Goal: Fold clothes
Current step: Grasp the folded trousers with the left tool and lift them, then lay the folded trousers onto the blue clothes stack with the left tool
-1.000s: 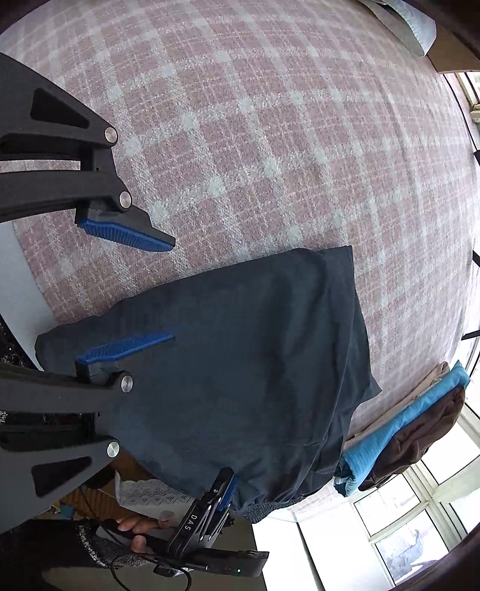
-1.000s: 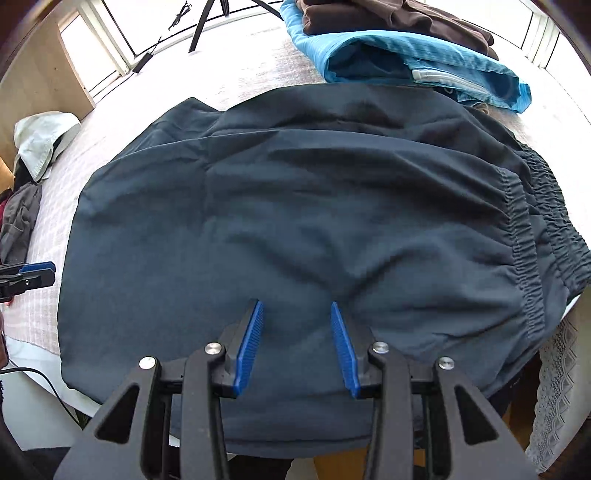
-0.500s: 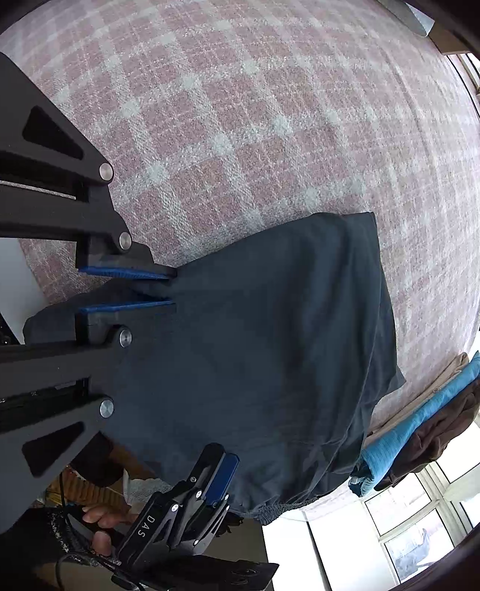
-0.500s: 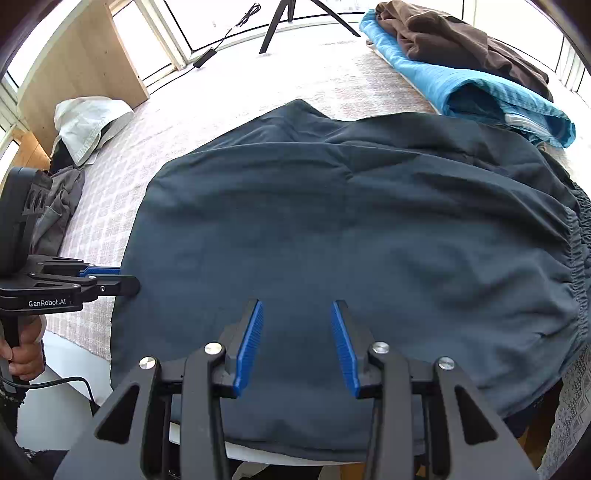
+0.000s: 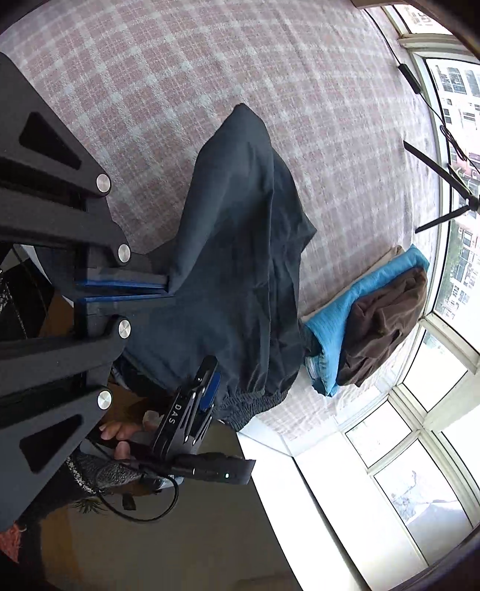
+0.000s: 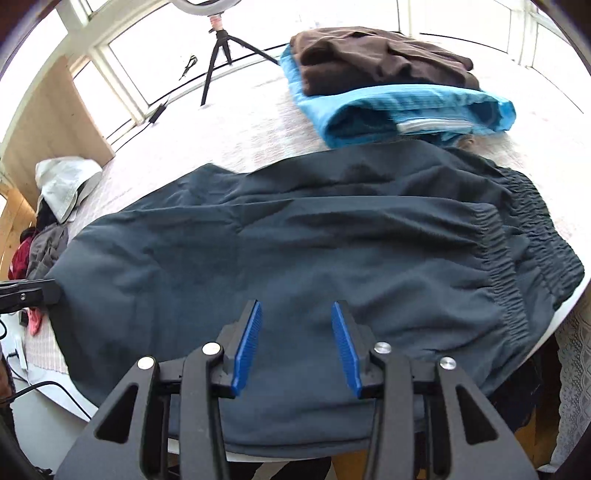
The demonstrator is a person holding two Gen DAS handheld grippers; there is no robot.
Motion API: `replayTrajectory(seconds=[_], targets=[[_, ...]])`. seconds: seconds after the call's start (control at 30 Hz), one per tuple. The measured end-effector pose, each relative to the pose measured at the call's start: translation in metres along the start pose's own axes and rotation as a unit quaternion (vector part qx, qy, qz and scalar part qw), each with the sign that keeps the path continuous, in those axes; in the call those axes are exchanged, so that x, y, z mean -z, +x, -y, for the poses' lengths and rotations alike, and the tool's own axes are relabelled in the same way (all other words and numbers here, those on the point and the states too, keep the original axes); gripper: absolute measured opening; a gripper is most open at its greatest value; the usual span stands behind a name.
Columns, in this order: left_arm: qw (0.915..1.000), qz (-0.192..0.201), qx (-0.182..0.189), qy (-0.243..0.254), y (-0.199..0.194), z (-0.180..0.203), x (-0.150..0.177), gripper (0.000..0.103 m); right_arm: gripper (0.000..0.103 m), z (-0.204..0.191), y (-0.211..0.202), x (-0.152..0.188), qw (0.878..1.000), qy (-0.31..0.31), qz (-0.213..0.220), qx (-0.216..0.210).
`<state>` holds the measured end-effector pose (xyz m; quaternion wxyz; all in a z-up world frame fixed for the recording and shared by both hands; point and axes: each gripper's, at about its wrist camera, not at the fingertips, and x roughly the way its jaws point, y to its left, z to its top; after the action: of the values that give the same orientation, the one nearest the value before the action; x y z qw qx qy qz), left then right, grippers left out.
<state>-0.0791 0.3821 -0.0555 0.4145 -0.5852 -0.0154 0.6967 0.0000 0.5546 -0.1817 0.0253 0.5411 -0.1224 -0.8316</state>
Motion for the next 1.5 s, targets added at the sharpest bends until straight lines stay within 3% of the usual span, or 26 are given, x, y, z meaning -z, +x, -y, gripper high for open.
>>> replayTrajectory(seconds=[0.03, 0.13, 0.23, 0.37, 0.4, 0.47, 0.53, 0.63, 0.7, 0.77, 0.87, 1.0, 1.03, 1.1, 1.2, 1.37, 1.5], targets=[[0.9998, 0.001, 0.004, 0.018, 0.004, 0.020, -0.011, 0.002, 0.046, 0.020, -0.001, -0.004, 1.000, 0.019, -0.004, 0.001], [0.9967, -0.011, 0.019, 0.078, 0.031, 0.087, -0.050, 0.002, 0.046, 0.068, 0.000, -0.003, 0.996, 0.071, -0.017, -0.053], [0.9877, -0.023, 0.035, 0.151, 0.069, 0.162, -0.087, 0.002, 0.046, 0.110, -0.017, 0.003, 0.990, 0.112, 0.008, -0.091], [0.9747, -0.054, 0.041, 0.213, 0.149, 0.246, -0.120, 0.002, 0.046, 0.168, -0.041, 0.017, 0.977, 0.166, 0.033, -0.133], [0.9712, -0.065, 0.042, 0.226, 0.172, 0.263, -0.125, 0.002, 0.046, 0.181, -0.043, 0.019, 0.976, 0.175, 0.035, -0.127], [0.9639, -0.079, 0.021, 0.253, 0.218, 0.290, -0.127, 0.002, 0.046, 0.205, -0.047, 0.019, 0.975, 0.185, 0.031, -0.121], [0.9541, -0.120, -0.002, 0.275, 0.263, 0.303, -0.124, 0.004, 0.046, 0.226, -0.044, 0.021, 0.969, 0.200, 0.026, -0.141], [0.9474, -0.191, -0.018, 0.256, 0.305, 0.298, -0.123, 0.006, 0.045, 0.244, -0.043, 0.023, 0.963, 0.210, 0.019, -0.166], [0.9472, -0.194, -0.012, 0.255, 0.298, 0.295, -0.123, 0.008, 0.045, 0.247, -0.051, 0.028, 0.965, 0.204, 0.024, -0.165], [0.9484, -0.185, -0.004, 0.257, 0.277, 0.295, -0.128, 0.018, 0.046, 0.250, -0.062, 0.034, 0.968, 0.196, 0.029, -0.151], [0.9501, -0.145, -0.006, 0.276, 0.231, 0.291, -0.139, 0.022, 0.046, 0.268, -0.081, 0.056, 0.966, 0.226, 0.042, -0.118], [0.9520, -0.093, -0.064, 0.285, 0.179, 0.245, -0.141, 0.033, 0.046, 0.264, -0.107, 0.069, 0.968, 0.220, 0.075, -0.093], [0.9522, -0.094, -0.081, 0.279, 0.176, 0.229, -0.140, 0.033, 0.048, 0.251, -0.104, 0.062, 0.971, 0.205, 0.081, -0.096], [0.9558, -0.117, -0.085, 0.256, 0.178, 0.198, -0.135, 0.033, 0.071, 0.225, -0.099, 0.052, 0.979, 0.169, 0.085, -0.081], [0.9570, -0.149, -0.096, 0.230, 0.196, 0.167, -0.121, 0.032, 0.072, 0.192, -0.087, 0.045, 0.990, 0.113, 0.078, -0.040], [0.9644, -0.174, -0.049, 0.193, 0.208, 0.142, -0.091, 0.032, 0.072, 0.185, -0.076, 0.036, 0.988, 0.137, 0.062, -0.037], [0.9584, -0.184, -0.018, 0.217, 0.217, 0.146, -0.057, 0.032, 0.072, 0.197, -0.092, 0.032, 0.987, 0.142, 0.075, -0.016]])
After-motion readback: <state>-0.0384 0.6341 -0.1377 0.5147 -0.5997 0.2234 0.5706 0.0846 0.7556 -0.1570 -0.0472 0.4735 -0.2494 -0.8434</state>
